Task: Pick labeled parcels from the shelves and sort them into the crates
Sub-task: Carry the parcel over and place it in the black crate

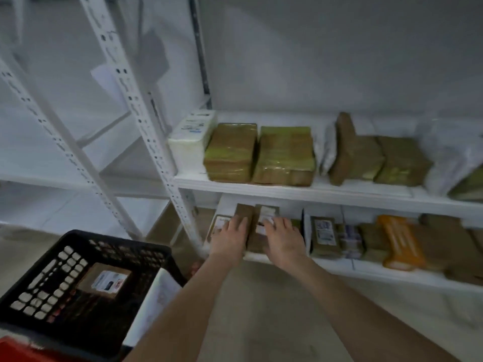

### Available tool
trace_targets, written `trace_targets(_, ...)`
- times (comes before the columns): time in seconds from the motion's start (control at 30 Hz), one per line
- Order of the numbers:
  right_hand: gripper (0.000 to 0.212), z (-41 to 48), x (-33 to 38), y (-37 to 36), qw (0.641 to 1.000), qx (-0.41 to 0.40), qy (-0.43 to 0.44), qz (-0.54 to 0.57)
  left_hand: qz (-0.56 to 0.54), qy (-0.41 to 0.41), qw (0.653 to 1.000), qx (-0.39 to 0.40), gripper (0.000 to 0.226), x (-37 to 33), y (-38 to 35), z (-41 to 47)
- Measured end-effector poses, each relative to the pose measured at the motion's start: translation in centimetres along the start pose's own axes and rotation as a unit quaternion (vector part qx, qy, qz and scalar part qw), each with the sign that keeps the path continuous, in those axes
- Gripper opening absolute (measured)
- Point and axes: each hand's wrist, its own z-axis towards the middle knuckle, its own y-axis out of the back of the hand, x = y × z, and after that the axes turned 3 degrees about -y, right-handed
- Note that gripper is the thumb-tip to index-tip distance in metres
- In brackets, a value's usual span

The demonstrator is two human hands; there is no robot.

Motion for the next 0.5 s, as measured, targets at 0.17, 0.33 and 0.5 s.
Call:
trace_targets(0.17,0.07,-5.6,-13.3,4.0,0.998,-0.033,-0.05,0.001,0.015,-0.051,0.998,-0.02,0.085,-15.2,2.3,0.7)
trace_targets(0.33,0.068,-10.6,-25.6,9.4,0.991,-0.099,-0.087,0.001,0.014,-0.131,0.987,-0.088,0.081,-29.8,6.4,1.6)
trace_targets(0.5,0.062,-14.7,-34.4,13.9,0.977,-0.166,-0.13,-0.003,0.041,-0.203,0.969,-0.135,0.085,-39.7,10.8,2.3)
